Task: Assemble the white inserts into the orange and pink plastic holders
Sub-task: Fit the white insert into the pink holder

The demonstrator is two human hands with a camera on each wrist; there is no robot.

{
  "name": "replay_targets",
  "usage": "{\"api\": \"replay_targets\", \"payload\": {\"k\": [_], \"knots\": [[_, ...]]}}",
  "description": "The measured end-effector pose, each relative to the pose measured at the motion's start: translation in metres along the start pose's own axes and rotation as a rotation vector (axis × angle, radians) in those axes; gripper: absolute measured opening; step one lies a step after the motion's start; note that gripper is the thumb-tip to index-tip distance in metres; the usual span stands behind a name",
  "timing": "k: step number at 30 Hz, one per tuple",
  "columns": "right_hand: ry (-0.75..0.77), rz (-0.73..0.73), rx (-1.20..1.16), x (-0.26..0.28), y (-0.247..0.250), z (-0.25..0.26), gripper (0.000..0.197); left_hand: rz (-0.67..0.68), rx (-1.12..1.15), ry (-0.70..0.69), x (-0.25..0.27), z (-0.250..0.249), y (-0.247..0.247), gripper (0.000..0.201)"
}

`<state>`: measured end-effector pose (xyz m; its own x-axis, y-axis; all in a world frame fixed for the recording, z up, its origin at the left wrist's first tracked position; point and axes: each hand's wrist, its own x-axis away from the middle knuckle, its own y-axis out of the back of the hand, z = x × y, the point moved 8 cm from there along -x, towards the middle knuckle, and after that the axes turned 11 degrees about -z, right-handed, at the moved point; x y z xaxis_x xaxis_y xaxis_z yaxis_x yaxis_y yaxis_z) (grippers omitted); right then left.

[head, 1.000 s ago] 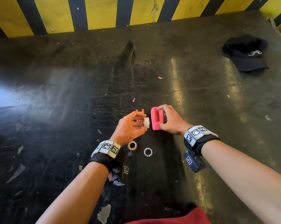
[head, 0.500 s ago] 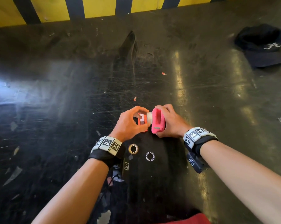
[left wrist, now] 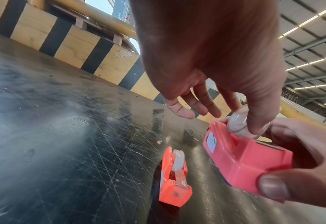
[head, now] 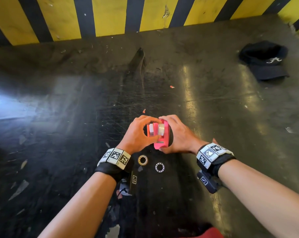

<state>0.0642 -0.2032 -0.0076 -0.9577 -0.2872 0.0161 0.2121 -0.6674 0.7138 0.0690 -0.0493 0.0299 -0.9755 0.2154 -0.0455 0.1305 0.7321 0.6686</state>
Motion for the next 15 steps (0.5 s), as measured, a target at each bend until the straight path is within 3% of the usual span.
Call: {"api": "replay_targets", "payload": {"k": [9, 15], "knots": [[0.066, -0.052, -0.024, 0.01, 0.01, 0.016, 0.114, -0.012, -0.02, 0.044, 0.009, 0.002, 0.001, 0.055], [0.023, -0.054, -0.038, 0.015, 0.01, 0.015, 0.1, 0.018, -0.127, 0.08, 0.006, -0.006, 0.001, 0.058]]}}
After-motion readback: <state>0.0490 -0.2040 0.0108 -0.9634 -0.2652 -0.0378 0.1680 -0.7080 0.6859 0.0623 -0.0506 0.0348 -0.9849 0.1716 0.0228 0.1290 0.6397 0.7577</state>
